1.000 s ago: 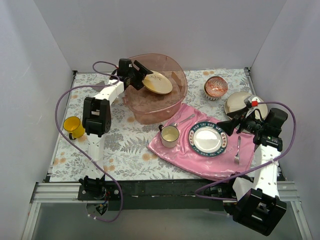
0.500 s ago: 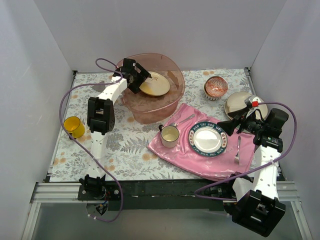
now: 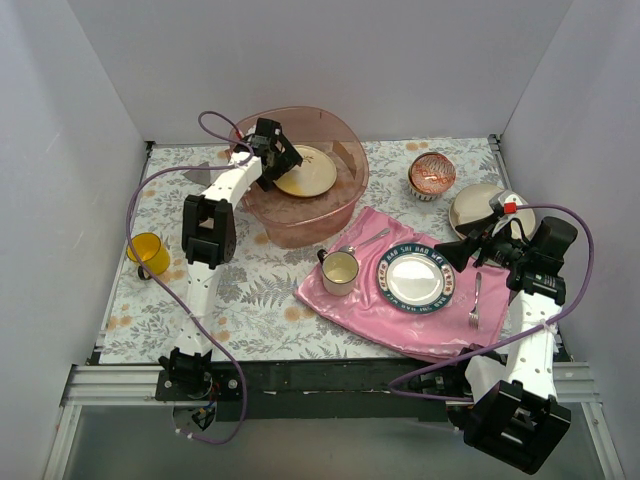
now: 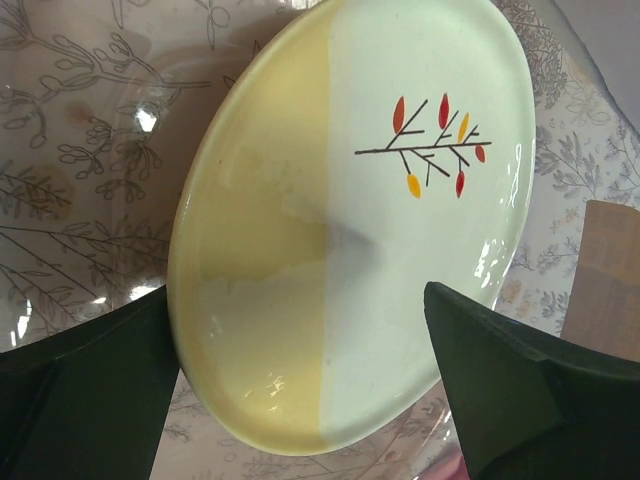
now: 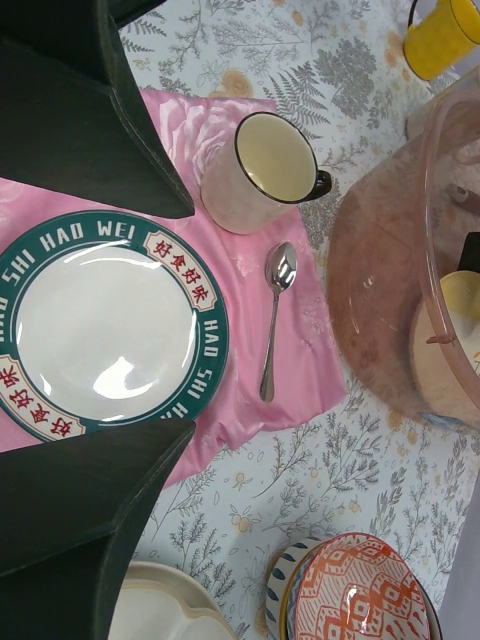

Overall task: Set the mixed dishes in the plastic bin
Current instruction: Place the plate in the plastic bin.

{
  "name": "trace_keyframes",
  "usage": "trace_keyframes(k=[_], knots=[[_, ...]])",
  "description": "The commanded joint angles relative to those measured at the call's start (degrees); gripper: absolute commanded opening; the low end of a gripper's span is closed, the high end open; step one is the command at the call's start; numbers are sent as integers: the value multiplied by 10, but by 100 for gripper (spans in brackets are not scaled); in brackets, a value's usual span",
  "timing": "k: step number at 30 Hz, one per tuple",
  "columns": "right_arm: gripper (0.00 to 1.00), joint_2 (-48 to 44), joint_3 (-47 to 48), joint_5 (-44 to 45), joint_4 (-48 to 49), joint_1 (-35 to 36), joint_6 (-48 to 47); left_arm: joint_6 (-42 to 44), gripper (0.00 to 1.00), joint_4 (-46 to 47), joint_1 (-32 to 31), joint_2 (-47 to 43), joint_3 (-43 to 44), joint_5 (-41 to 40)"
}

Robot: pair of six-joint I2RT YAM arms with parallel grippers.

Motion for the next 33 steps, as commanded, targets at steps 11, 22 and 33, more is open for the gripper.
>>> trace_keyframes(k=[11,22,33], knots=[[89,-10,-6,4,15,-3,-6,57,98,13,-7,-50,42,-53],[89,-14,-7,8,15,-5,-8,55,98,14,-7,-65,12,-49],[89,-15,-7,8,17,-8,-8,72,98,5,-7,-79,8,-65]])
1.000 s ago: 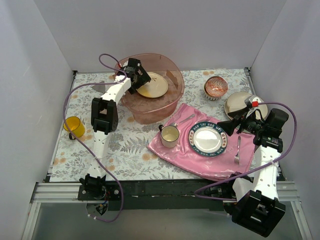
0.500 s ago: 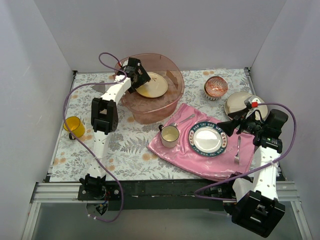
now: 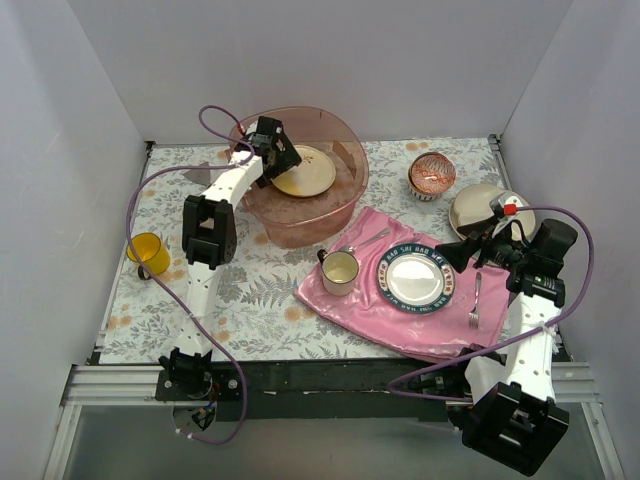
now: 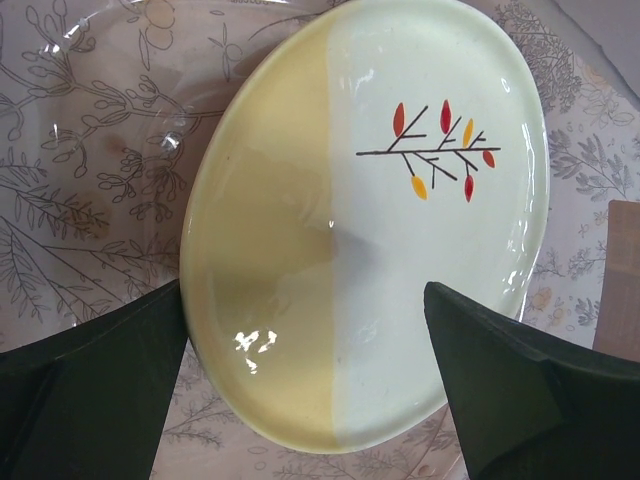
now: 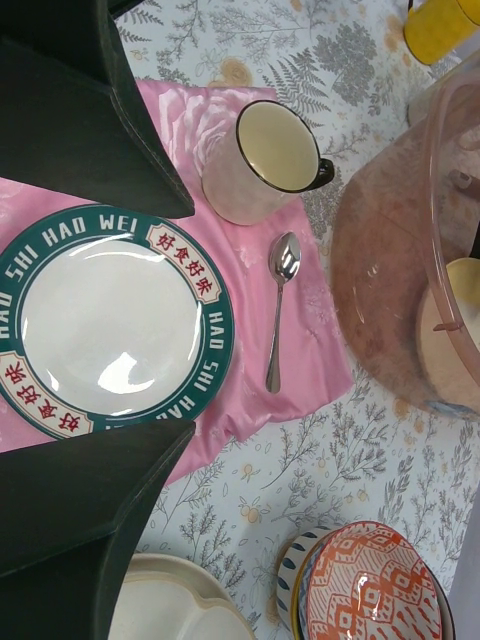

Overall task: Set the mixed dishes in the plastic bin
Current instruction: Place the plate in the plastic bin.

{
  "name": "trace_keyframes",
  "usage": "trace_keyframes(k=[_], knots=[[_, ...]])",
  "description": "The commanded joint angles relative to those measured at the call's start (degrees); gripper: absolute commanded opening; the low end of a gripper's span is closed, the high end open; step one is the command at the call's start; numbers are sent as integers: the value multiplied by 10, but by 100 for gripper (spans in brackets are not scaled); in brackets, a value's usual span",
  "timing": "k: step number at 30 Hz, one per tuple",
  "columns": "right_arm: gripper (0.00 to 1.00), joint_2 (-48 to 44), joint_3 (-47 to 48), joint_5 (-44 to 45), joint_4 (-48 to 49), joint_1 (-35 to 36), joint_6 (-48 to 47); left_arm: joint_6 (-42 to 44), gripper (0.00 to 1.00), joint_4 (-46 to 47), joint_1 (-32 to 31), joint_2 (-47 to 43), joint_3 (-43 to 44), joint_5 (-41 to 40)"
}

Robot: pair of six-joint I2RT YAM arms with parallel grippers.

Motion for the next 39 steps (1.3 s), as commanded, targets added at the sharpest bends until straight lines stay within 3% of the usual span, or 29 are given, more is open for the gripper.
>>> trace_keyframes(k=[1,14,25,29,34,39], knots=[[89,-8,0,-4,17,-4,-7,16,98,6,-1,-77,0,-29],[89,-10,-3,-2,19,-5,-8,61,98,11,-2,-98,0,-23],[89,-16,-4,2,18,-7,-19,83,98,30,-2,-146,-39,27],[89,-16,-3,2,12,-7,-30,103,98,40,-5,-186,-58,56],[89,-10,19,16,-31,-7,-84,112,98,96,-5,-299,-140,79],[89,5,96,52,-163,-7,-172,132,98,157,-4,-431,-275,101]])
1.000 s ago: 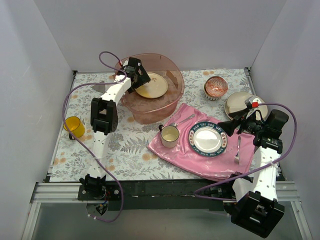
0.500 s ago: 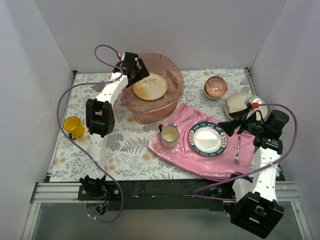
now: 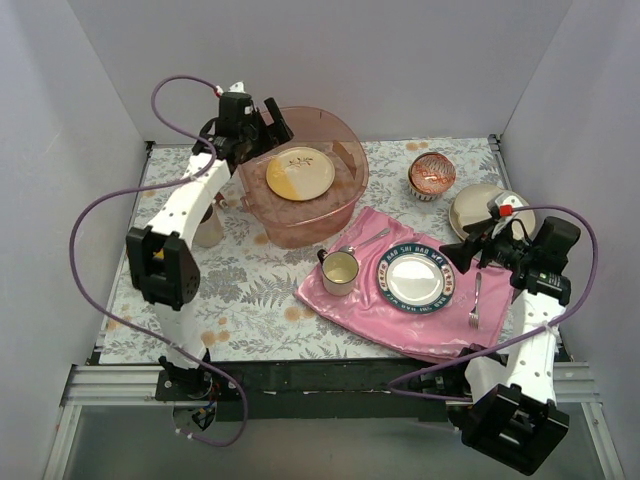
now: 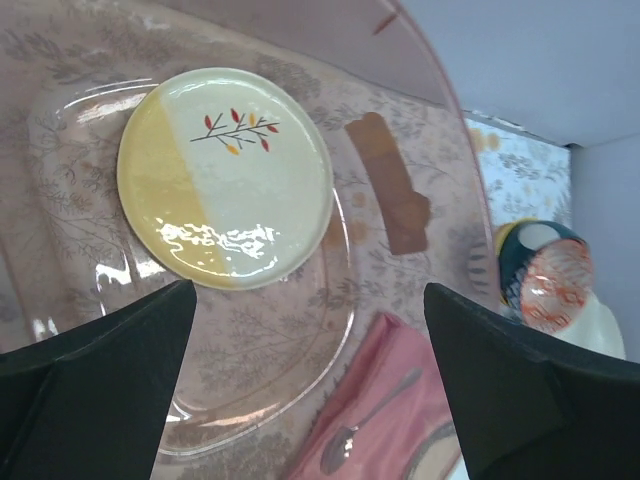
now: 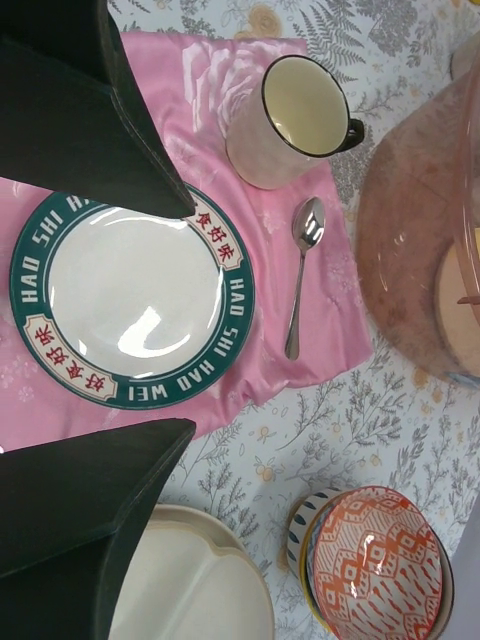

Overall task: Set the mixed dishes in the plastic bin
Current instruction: Place the plate in the plastic bin, then pick up the plate at the center of the board.

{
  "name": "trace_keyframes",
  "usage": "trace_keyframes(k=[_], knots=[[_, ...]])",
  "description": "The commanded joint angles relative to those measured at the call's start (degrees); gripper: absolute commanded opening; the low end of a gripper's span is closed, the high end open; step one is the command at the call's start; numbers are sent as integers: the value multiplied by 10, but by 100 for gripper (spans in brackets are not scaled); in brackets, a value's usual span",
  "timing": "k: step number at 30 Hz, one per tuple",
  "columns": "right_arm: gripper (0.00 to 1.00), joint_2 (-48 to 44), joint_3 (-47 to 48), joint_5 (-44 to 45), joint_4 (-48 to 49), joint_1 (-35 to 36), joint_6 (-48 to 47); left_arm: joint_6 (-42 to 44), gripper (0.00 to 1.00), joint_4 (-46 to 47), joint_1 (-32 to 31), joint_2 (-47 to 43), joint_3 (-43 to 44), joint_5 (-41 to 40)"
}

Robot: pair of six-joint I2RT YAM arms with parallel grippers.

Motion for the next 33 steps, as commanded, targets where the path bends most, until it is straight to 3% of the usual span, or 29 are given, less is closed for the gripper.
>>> trace_keyframes(k=[1,6,14,20,27,33], knots=[[89,14,83,36,-115,-3,-120,33,98,78,-2,-176,-95,19],[89,46,157,62,-248,0,-214,63,98,144,2,-344,-278,9],[90,74,222,159,-301,11,-237,130,98,160,10,-575,-481,47],[88,116,243,286,-297,66,-191,162,98,142,10,-688,-587,87],[83,154,197,517,-213,218,-135,175,98,159,10,-753,-664,86],[75,198,164,662,-147,253,-134,147,98,198,10,-805,-749,74]])
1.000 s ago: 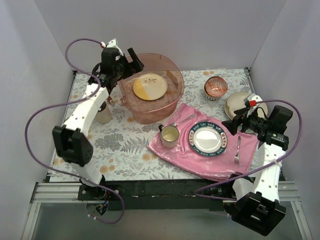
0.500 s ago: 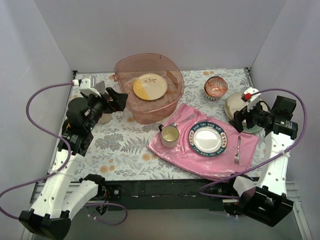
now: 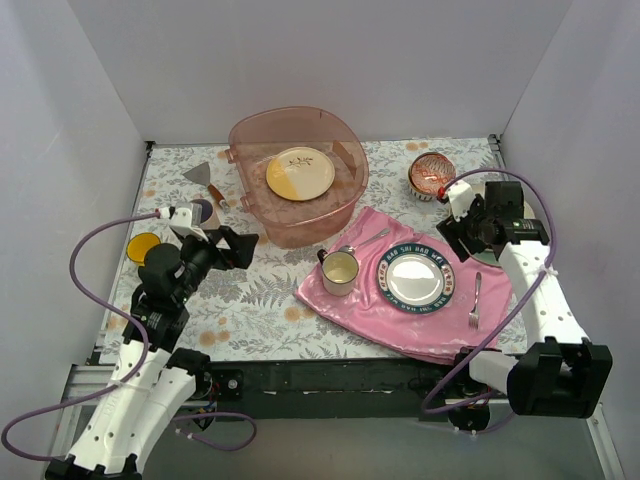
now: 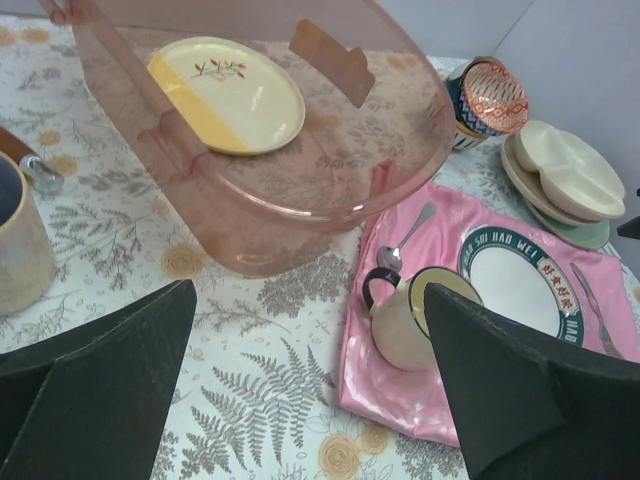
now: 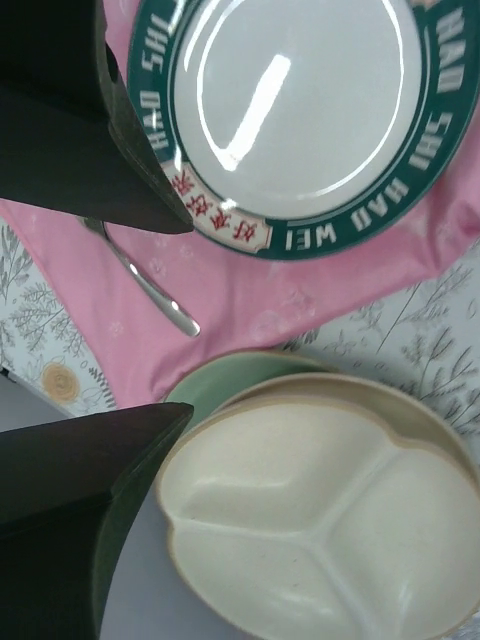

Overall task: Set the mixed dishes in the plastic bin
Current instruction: Pick up the plate at the center of the board.

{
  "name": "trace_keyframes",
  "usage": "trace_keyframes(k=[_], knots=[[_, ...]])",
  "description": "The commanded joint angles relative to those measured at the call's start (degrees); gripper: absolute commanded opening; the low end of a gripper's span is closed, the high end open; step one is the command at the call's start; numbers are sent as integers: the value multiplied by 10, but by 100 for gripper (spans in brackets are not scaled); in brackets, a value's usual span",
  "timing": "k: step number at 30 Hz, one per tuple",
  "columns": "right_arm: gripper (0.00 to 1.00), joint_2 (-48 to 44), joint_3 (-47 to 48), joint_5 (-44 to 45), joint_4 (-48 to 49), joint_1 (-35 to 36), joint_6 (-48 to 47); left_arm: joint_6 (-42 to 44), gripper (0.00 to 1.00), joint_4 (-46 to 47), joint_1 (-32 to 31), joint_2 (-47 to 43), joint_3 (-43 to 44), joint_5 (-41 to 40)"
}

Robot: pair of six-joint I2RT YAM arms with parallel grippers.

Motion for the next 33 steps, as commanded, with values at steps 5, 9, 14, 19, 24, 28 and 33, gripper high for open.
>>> trace_keyframes(k=[5,9,14,19,24,28,33], knots=[[72,39,-70,193,167,32,-1,-6,98,33,3,-14,-39,-14],[65,64,-84,205,201,34,0,-6,98,31,3,0,-36,-1],[60,88,-99,230,248,36,-14,-6,98,30,2,0,-37,-5],[56,122,-96,232,271,36,-19,-6,98,30,2,2,-37,-5],[51,153,-97,245,294,35,-29,-5,98,31,2,3,-37,-5],[47,168,-102,254,312,36,-40,-6,98,31,2,3,-37,-5],[44,182,-113,258,331,36,-61,-5,98,30,3,4,-38,-6]])
